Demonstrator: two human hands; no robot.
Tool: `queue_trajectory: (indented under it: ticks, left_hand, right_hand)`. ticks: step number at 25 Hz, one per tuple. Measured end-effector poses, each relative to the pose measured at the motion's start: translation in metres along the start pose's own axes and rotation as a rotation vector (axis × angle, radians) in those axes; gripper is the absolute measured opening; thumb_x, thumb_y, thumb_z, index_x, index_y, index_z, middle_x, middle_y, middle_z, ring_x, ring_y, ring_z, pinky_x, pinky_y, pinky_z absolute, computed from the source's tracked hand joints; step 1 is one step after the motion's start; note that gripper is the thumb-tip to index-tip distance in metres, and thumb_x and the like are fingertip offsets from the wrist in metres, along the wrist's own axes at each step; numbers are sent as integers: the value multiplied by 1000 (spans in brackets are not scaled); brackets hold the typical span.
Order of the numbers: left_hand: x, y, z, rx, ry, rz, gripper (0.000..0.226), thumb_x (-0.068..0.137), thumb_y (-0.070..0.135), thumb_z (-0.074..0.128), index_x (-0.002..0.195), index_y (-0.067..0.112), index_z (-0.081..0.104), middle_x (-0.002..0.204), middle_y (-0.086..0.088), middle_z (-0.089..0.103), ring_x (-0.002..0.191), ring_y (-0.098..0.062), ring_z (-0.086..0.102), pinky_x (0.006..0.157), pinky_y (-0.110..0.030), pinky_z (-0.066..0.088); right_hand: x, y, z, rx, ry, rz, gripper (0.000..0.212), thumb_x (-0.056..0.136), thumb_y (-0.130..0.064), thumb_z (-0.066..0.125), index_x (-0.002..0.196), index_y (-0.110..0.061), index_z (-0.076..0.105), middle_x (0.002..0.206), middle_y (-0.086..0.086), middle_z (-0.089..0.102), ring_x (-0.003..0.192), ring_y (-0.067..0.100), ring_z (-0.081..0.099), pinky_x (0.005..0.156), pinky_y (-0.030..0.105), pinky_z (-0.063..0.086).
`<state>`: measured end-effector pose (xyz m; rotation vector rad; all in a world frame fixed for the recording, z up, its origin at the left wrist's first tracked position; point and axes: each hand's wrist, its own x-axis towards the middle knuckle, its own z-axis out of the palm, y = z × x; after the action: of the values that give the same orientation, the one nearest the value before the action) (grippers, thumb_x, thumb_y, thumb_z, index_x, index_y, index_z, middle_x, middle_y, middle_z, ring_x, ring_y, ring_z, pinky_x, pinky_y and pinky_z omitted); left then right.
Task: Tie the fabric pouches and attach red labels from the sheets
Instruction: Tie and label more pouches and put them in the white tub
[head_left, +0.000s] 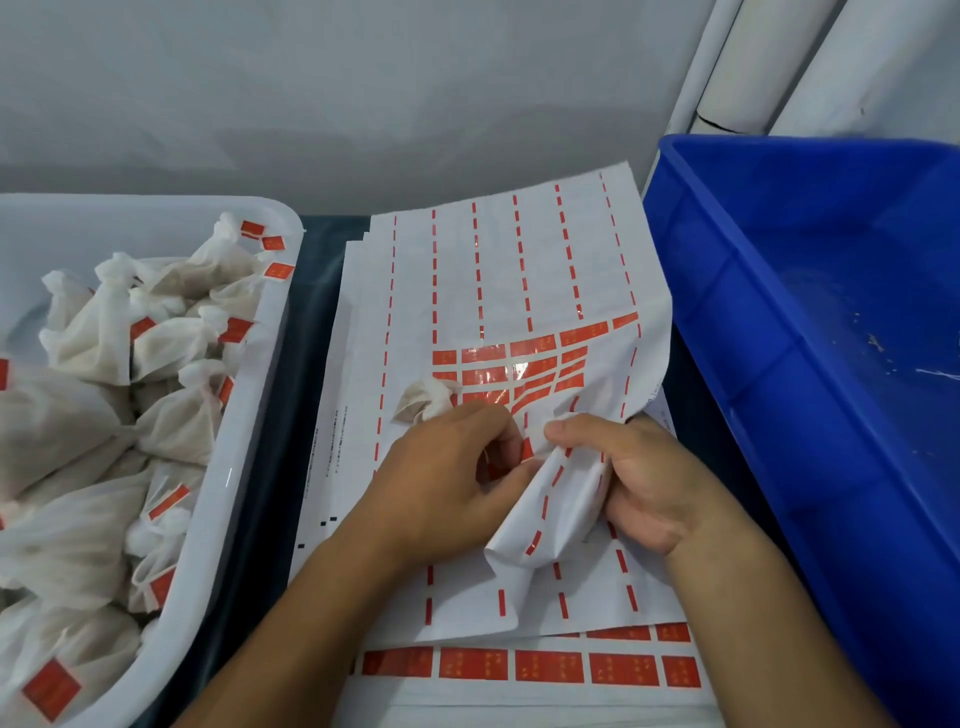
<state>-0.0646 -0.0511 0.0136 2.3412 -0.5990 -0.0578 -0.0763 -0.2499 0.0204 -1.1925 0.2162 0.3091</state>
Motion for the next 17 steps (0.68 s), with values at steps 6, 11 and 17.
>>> queue_trajectory:
  ticks: [6, 11, 17]
  left_hand:
    - [0, 7, 2, 144, 77, 44, 28, 91, 61, 47, 91, 37, 61, 90, 19, 64, 75, -3, 58, 64, -19, 49]
    - [0, 3, 0, 66, 71, 18, 25, 93, 54, 49, 90, 35, 65, 88, 19, 65, 78, -4, 61, 69, -24, 56]
    - [-1, -1, 3, -128, 73, -82, 16, 92, 51, 53, 87, 38, 60, 98, 28, 66, 94, 3, 63, 74, -15, 55]
  right_hand:
    - [-1, 0, -2, -5, 17, 17, 48, 68, -19, 83, 114, -31, 75, 114, 5, 78, 100, 26, 77, 73, 39, 64]
    - [-1, -2, -1, -10, 13, 22, 39, 67, -19, 82, 104, -33, 80, 112, 6, 79, 98, 26, 77, 72, 39, 64]
    - [-5, -14, -9, -67, 77, -10, 39, 72, -31, 81, 111, -33, 77, 113, 4, 79, 101, 27, 77, 78, 45, 64]
